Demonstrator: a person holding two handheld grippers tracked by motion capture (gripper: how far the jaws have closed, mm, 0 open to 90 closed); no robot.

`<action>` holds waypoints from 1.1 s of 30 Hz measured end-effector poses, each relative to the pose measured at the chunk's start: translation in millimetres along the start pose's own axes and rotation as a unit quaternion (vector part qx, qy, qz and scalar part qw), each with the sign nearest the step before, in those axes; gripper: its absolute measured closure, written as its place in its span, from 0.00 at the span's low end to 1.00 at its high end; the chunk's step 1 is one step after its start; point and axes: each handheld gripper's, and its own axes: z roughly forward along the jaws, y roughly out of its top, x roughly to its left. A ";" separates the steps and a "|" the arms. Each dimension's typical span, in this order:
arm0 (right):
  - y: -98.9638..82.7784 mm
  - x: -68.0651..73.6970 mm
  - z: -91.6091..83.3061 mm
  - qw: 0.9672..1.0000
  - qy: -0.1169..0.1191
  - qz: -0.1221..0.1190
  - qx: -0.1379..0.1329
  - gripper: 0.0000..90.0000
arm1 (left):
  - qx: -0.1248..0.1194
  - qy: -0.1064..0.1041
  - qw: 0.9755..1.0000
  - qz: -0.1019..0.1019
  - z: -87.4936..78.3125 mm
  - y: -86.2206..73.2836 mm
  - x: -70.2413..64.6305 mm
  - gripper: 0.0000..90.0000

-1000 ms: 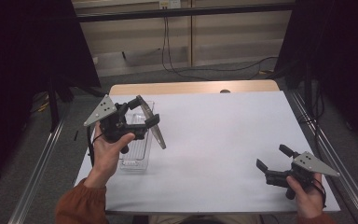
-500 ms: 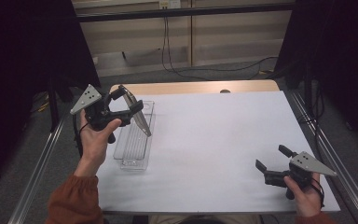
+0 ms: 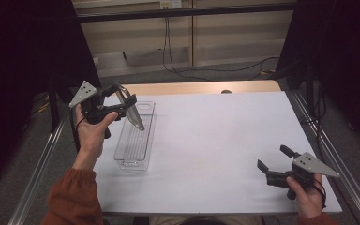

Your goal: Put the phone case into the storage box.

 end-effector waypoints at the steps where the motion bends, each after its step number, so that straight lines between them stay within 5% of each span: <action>1: 0.0 0.0 0.1 1.000 0.000 0.000 0.001 0.00 | 0.001 0.004 1.000 -0.004 1.7 -1.2 2.0 0.13; 33: -1.6 1.3 2.3 1.000 0.008 -0.010 0.007 0.00 | 0.038 0.053 0.998 0.000 41.1 -26.5 15.6 0.13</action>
